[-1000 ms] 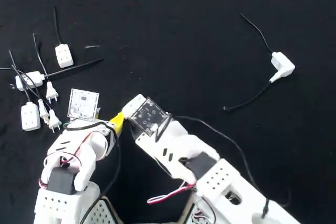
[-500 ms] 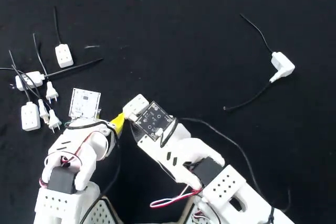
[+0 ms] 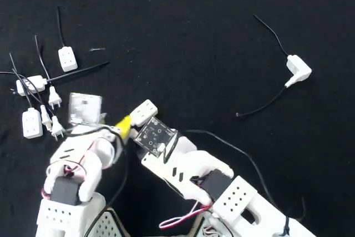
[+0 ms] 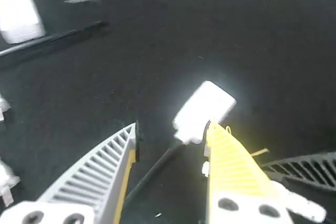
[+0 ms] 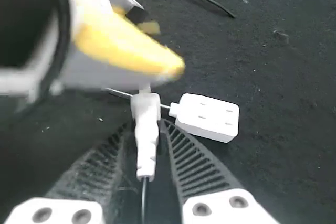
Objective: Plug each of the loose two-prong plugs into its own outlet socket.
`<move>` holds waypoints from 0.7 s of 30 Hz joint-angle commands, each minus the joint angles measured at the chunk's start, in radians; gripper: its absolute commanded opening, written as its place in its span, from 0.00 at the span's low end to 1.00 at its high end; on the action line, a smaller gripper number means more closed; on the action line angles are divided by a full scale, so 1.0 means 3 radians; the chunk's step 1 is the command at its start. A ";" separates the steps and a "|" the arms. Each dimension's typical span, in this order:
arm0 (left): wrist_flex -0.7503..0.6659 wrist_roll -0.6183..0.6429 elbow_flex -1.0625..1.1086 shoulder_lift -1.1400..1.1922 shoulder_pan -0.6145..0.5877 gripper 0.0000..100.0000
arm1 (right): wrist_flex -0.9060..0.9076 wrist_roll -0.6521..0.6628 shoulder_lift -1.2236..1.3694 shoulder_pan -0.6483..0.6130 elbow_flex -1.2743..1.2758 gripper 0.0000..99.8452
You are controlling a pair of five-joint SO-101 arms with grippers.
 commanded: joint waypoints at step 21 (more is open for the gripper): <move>-0.0184 -0.0128 0.0151 -0.0026 0.0217 0.22 | -0.0256 -0.0573 -0.0110 0.0056 -0.0003 0.01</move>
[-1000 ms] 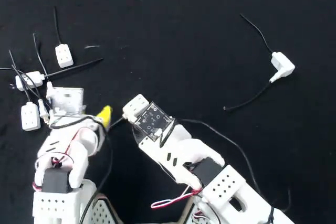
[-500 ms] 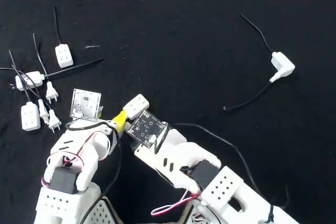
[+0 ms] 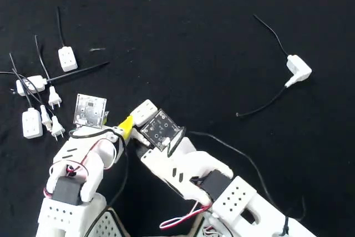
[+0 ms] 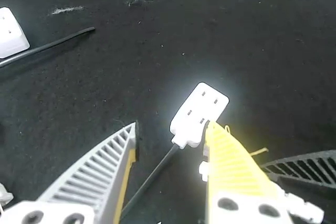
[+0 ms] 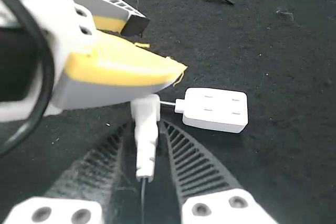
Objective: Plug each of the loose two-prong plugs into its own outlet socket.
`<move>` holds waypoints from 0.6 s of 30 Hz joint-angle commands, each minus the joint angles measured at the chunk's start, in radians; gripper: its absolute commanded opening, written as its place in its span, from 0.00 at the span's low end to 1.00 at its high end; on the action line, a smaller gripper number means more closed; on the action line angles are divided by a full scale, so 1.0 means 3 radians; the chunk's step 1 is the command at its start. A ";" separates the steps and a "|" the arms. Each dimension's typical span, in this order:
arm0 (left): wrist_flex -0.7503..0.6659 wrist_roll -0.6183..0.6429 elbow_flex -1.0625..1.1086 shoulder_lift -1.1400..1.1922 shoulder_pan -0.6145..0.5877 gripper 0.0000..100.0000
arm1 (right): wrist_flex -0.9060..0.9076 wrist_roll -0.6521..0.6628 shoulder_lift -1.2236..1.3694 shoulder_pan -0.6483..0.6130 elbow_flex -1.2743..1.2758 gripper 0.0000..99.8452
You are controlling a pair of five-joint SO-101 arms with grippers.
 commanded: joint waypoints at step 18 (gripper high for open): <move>-0.0026 -0.0031 0.0130 0.0010 0.0084 0.22 | -0.0230 -0.0133 -0.0115 0.0066 -0.0074 0.01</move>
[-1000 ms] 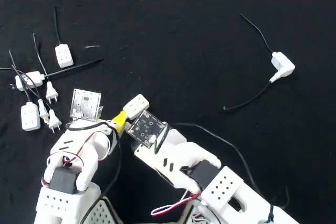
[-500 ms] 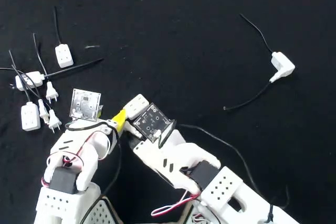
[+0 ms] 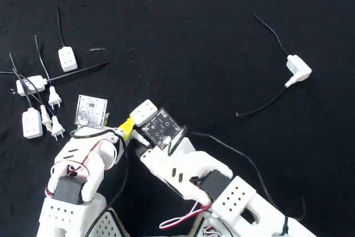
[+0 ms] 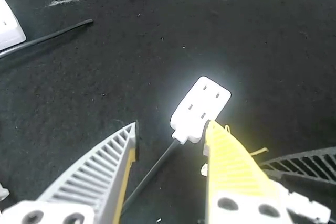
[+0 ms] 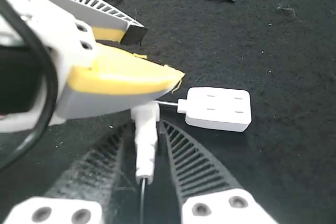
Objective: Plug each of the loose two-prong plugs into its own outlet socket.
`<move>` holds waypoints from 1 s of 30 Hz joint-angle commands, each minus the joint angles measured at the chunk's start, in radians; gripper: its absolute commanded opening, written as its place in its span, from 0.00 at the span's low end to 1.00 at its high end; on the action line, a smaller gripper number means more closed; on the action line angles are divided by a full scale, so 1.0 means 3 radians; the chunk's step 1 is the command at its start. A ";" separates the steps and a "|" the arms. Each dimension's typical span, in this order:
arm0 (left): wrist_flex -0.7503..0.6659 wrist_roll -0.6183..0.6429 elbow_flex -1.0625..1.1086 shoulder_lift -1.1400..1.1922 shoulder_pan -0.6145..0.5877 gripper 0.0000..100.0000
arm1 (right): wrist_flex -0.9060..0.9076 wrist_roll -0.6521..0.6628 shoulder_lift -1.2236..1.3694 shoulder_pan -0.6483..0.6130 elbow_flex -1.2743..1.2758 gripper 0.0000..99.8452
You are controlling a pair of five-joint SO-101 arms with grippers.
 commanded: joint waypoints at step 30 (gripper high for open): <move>0.0506 -0.0962 0.0248 0.0020 -0.1225 0.22 | 0.2644 0.0926 0.1481 0.0701 -0.2882 0.01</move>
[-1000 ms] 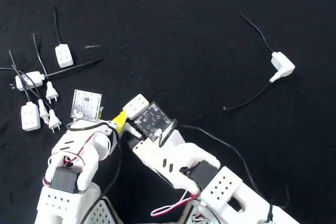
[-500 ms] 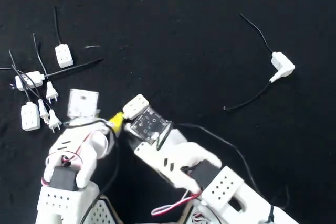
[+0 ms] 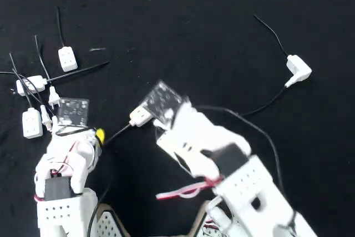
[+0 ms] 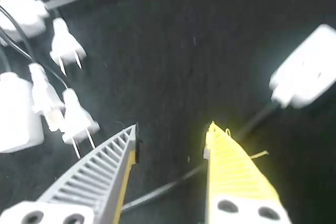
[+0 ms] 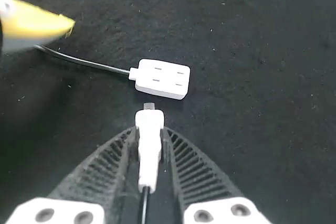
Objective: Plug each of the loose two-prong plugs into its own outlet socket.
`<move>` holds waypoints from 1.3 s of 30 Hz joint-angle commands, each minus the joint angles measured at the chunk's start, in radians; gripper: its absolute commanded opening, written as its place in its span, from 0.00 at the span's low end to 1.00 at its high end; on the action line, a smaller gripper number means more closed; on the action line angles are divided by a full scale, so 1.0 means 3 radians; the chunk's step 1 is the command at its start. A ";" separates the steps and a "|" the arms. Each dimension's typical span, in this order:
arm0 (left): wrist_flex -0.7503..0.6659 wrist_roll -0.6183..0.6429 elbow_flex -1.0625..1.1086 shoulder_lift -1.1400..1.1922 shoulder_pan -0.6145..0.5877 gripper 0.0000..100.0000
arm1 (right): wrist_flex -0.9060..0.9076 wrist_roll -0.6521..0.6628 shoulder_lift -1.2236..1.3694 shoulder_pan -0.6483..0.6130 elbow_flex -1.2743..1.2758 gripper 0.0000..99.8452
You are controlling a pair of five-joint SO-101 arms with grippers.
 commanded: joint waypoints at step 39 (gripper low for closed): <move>0.0020 -0.0128 0.0376 -0.0026 0.0289 0.22 | 0.1176 0.0230 0.4416 0.0302 -0.4089 0.01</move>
